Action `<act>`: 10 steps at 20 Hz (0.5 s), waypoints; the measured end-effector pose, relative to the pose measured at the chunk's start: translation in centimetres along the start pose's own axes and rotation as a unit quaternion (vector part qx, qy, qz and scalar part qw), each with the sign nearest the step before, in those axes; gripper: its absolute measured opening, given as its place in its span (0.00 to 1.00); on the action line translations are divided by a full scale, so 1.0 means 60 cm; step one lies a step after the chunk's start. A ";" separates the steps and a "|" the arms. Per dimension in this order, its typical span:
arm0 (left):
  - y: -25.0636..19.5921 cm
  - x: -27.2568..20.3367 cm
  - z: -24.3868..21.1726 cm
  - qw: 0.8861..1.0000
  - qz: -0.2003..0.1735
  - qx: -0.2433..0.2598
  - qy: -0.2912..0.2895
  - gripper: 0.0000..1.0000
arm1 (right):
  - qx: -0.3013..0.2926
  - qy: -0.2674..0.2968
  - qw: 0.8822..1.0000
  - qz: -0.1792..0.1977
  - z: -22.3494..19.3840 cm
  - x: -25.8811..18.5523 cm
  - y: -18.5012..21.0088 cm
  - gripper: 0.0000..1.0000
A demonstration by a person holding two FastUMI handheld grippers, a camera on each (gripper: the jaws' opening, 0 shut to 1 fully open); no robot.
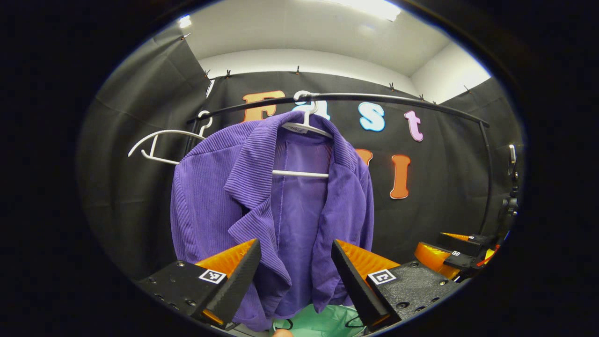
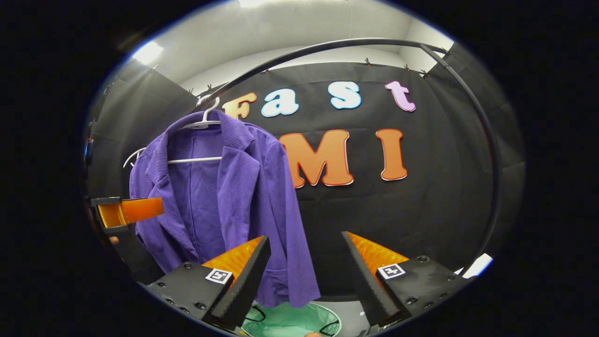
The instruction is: Grasp the clothes on the hanger with both hands and then place them into the laundry hamper below.
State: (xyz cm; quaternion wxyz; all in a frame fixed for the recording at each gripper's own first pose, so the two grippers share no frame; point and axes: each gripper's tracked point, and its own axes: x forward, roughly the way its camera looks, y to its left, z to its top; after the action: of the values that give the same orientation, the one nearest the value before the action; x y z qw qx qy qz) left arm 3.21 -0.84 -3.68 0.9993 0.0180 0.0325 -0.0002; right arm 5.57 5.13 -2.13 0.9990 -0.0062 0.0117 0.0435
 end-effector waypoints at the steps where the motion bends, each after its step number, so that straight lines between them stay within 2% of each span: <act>1: 0.007 0.007 -0.005 1.000 0.007 0.002 0.004 0.92 | -0.001 0.002 1.000 0.010 -0.001 0.012 0.019 0.97; 7: 0.065 0.041 -0.023 0.997 0.071 -0.008 0.011 0.92 | -0.006 0.006 0.997 0.076 -0.010 0.077 0.132 0.98; 8: 0.075 0.048 -0.025 0.997 0.078 -0.008 0.012 0.92 | -0.006 0.008 0.996 0.084 -0.015 0.089 0.147 0.89; 10: 0.093 0.066 -0.025 0.996 0.093 -0.008 0.012 0.92 | -0.007 0.012 0.996 0.093 -0.024 0.117 0.172 0.89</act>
State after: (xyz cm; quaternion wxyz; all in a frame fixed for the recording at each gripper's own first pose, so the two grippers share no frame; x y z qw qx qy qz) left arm 7.09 4.78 -5.21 0.9947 0.0133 0.0427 0.0928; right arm 11.61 15.98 -3.83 0.9903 -0.0130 0.0244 0.1363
